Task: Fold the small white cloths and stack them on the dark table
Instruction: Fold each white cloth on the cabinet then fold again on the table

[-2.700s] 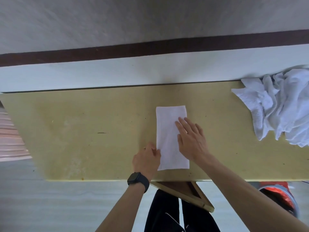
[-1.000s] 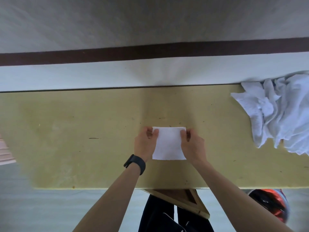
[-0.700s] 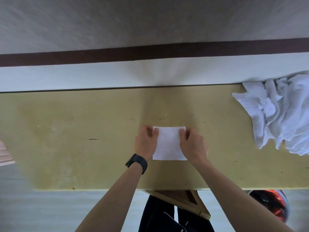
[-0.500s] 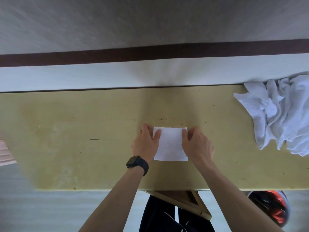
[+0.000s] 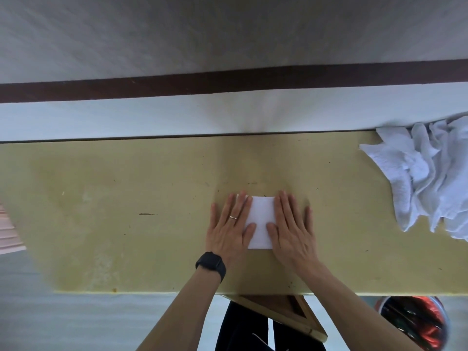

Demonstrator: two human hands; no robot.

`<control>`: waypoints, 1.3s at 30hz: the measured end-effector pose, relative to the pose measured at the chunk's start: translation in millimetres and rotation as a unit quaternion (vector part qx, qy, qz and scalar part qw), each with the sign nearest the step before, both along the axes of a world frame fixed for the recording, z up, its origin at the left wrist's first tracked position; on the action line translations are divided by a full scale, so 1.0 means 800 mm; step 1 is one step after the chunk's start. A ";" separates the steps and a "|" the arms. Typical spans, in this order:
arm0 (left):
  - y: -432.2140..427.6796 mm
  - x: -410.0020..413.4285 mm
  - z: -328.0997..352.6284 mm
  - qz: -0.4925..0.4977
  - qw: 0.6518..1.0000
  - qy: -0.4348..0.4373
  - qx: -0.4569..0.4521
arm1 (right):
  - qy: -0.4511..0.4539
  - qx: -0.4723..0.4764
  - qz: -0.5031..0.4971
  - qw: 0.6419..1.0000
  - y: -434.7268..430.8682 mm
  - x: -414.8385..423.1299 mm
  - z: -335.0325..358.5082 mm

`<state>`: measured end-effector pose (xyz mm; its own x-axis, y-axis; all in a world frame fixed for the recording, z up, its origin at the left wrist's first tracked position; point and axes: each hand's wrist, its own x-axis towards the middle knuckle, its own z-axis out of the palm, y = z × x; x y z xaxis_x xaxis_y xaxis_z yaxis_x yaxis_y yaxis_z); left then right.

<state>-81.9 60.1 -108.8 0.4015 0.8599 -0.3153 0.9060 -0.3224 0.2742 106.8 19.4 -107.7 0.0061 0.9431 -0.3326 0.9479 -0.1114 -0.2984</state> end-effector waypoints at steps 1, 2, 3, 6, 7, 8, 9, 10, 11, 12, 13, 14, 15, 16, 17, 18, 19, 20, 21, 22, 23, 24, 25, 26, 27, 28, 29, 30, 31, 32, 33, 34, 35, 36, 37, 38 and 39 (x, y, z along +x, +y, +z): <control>0.000 0.000 0.001 0.000 1.000 0.001 -0.004 | 0.001 0.001 -0.004 1.000 0.001 -0.001 0.002; 0.000 0.001 0.002 -0.001 1.000 0.001 -0.006 | 0.004 0.007 -0.010 1.000 0.001 -0.003 0.004; 0.000 0.001 0.004 -0.001 1.000 0.000 -0.008 | 0.010 0.015 -0.018 1.000 0.000 -0.004 0.007; -0.001 0.005 0.024 0.048 0.999 -0.020 -0.011 | 0.045 0.045 -0.090 0.994 -0.002 -0.005 0.028; 0.000 0.010 0.036 0.097 0.995 -0.030 -0.019 | 0.056 0.045 -0.138 0.988 0.000 -0.006 0.037; 0.002 0.016 0.047 0.155 0.987 -0.040 -0.030 | 0.068 0.036 -0.193 0.978 0.002 -0.008 0.046; 0.005 0.025 0.058 0.214 0.975 -0.042 -0.045 | 0.081 0.020 -0.249 0.965 0.006 -0.010 0.052; 0.009 0.034 0.065 0.268 0.960 -0.039 -0.065 | 0.096 0.001 -0.297 0.950 0.011 -0.013 0.056; 0.014 0.043 0.072 0.319 0.943 -0.035 -0.093 | 0.111 -0.020 -0.335 0.936 0.017 -0.015 0.059; 0.019 0.051 0.074 0.365 0.922 -0.038 -0.126 | 0.124 -0.041 -0.362 0.923 0.023 -0.016 0.060; 0.023 0.057 0.075 0.407 0.899 -0.044 -0.153 | 0.134 -0.059 -0.382 0.912 0.030 -0.017 0.062; 0.026 0.061 0.074 0.440 0.880 -0.048 -0.170 | 0.144 -0.077 -0.399 0.902 0.036 -0.018 0.063; 0.028 0.063 0.072 0.464 0.866 -0.050 -0.182 | 0.154 -0.094 -0.412 0.893 0.041 -0.018 0.066; 0.031 0.065 0.074 0.482 0.853 -0.053 -0.193 | 0.164 -0.113 -0.423 0.884 0.047 -0.017 0.069; 0.033 0.065 0.074 0.498 0.841 -0.059 -0.204 | 0.175 -0.132 -0.432 0.875 0.051 -0.016 0.071; 0.035 0.064 0.074 0.511 0.829 -0.070 -0.216 | 0.185 -0.148 -0.439 0.867 0.055 -0.015 0.074; 0.037 0.063 0.074 0.521 0.818 -0.080 -0.229 | 0.191 -0.158 -0.444 0.861 0.058 -0.014 0.076; 0.039 0.062 0.074 0.525 0.812 -0.092 -0.238 | 0.195 -0.164 -0.443 0.859 0.060 -0.013 0.077; 0.041 0.059 0.072 0.525 0.809 -0.102 -0.244 | 0.197 -0.167 -0.441 0.859 0.060 -0.011 0.078; 0.041 0.056 0.070 0.525 0.806 -0.115 -0.249 | 0.204 -0.171 -0.438 0.859 0.059 -0.010 0.078; 0.041 0.053 0.070 0.526 0.800 -0.134 -0.255 | 0.218 -0.172 -0.434 0.857 0.057 -0.008 0.079; 0.040 0.050 0.072 0.528 0.792 -0.158 -0.261 | 0.240 -0.173 -0.431 0.853 0.055 -0.007 0.080; 0.038 0.047 0.075 0.528 0.786 -0.184 -0.266 | 0.265 -0.169 -0.429 0.847 0.051 -0.005 0.081; 0.035 0.044 0.078 0.523 0.783 -0.207 -0.267 | 0.286 -0.161 -0.429 0.842 0.048 -0.004 0.084; 0.032 0.041 0.081 0.517 0.781 -0.227 -0.267 | 0.302 -0.152 -0.428 0.838 0.044 -0.003 0.087; 0.030 0.036 0.087 0.511 0.779 -0.247 -0.266 | 0.318 -0.142 -0.427 0.834 0.040 -0.001 0.090; 0.028 0.032 0.093 0.507 0.775 -0.269 -0.266 | 0.339 -0.133 -0.425 0.829 0.037 0.000 0.094; 0.028 0.028 0.101 0.504 0.769 -0.290 -0.266 | 0.360 -0.122 -0.420 0.824 0.034 0.001 0.100; 0.028 0.023 0.110 0.501 0.763 -0.309 -0.267 | 0.380 -0.108 -0.412 0.821 0.032 0.003 0.108; 0.029 0.018 0.120 0.492 0.763 -0.324 -0.266 | 0.398 -0.092 -0.403 0.819 0.031 0.004 0.118; 0.030 0.012 0.133 0.477 0.768 -0.340 -0.260 | 0.414 -0.076 -0.395 0.817 0.031 0.006 0.130; 0.032 0.006 0.150 0.454 0.777 -0.355 -0.254 | 0.428 -0.060 -0.386 0.815 0.032 0.007 0.144; 0.033 0.000 0.170 0.430 0.785 -0.369 -0.248 | 0.438 -0.043 -0.376 0.815 0.034 0.008 0.160; 0.034 -0.006 0.192 0.410 0.790 -0.385 -0.243 | 0.445 -0.026 -0.364 0.818 0.035 0.009 0.179; 0.035 -0.012 0.214 0.393 0.793 -0.400 -0.237 | 0.450 -0.007 -0.350 0.821 0.038 0.010 0.199; 0.035 -0.017 0.238 0.377 0.797 -0.413 -0.230 | 0.454 0.011 -0.336 0.825 0.039 0.011 0.220; 0.035 -0.021 0.262 0.364 0.800 -0.425 -0.218 | 0.456 0.030 -0.320 0.830 0.042 0.012 0.243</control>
<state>-98.9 87.7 101.1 0.0724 0.8462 -0.5280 0.2377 0.4995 0.8331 116.7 52.7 87.0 0.2825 0.8591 -0.4268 0.0771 -0.4639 -0.8826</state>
